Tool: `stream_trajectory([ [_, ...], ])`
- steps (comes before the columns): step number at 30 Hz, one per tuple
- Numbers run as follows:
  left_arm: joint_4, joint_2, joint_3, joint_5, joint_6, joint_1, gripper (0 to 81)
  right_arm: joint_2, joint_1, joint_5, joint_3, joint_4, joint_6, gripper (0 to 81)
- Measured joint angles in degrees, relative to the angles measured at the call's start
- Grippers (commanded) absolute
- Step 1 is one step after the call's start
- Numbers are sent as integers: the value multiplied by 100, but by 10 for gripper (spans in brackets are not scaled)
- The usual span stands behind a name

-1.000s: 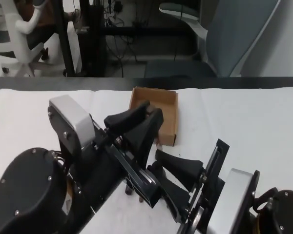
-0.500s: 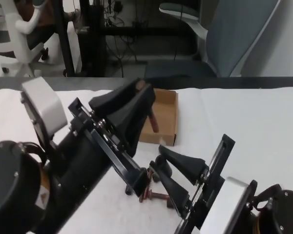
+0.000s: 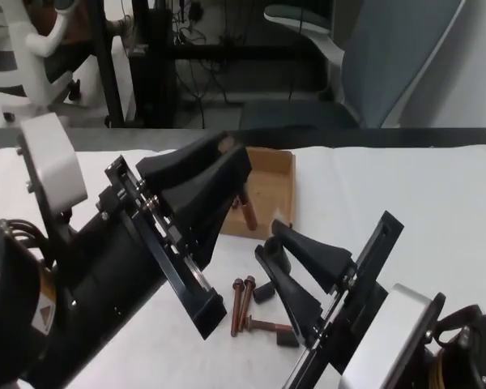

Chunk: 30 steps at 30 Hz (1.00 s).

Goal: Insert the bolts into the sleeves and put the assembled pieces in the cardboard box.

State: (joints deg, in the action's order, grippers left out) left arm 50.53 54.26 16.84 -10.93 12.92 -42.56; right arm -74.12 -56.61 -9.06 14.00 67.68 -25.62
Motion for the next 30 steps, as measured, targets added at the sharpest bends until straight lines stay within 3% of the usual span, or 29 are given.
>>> stream_trajectory([
  [30, -92, 199, -8, -315, -142, 6, 18, -14, 0, -14, 343, -426, 582, 6],
])
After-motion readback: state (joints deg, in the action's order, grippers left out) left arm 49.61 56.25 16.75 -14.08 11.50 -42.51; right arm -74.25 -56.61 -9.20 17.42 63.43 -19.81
